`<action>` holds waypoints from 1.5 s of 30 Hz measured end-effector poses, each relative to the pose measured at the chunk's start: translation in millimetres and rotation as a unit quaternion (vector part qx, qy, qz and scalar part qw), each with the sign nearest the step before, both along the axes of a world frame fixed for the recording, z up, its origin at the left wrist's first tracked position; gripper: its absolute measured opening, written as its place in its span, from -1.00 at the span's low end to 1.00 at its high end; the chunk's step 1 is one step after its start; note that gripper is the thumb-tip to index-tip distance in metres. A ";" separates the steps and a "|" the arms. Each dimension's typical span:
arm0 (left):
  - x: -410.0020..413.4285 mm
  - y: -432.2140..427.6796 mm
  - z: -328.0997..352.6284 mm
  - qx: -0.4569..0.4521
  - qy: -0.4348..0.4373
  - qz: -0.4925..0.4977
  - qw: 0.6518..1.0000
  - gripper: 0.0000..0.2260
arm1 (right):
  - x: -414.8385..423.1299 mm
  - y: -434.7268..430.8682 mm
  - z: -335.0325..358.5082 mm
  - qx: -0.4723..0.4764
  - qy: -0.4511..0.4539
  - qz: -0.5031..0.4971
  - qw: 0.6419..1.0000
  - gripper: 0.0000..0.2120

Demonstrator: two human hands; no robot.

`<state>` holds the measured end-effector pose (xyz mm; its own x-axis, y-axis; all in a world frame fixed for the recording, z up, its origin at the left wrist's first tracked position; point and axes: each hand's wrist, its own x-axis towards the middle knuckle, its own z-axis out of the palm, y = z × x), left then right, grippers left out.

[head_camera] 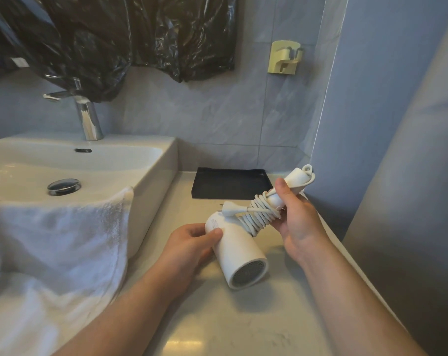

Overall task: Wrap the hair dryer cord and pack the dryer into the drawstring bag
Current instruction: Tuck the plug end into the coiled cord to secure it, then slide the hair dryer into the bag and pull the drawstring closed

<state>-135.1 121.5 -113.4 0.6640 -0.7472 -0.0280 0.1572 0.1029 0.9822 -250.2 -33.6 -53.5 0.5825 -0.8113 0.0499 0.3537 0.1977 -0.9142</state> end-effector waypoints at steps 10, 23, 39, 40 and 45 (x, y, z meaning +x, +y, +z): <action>5.2 0.6 -0.1 -0.069 0.107 0.085 0.988 -0.61 | 2.6 5.9 -7.6 0.008 0.006 0.001 1.000 -0.81; 11.5 3.1 24.7 -0.015 0.182 0.109 0.977 -0.40 | 14.9 7.4 12.0 0.174 0.017 0.003 0.985 -0.80; -5.8 83.4 266.1 0.065 0.174 0.037 0.982 -0.40 | 28.2 54.1 245.8 0.118 0.069 0.197 0.971 -0.59; -6.6 90.3 275.6 0.054 0.166 0.057 0.983 -0.41 | 27.9 62.9 252.8 0.092 0.075 0.224 0.967 -0.57; -9.9 137.1 307.5 -0.008 0.153 0.169 0.974 -0.37 | 26.6 107.4 264.0 -0.011 0.127 0.309 0.943 -0.56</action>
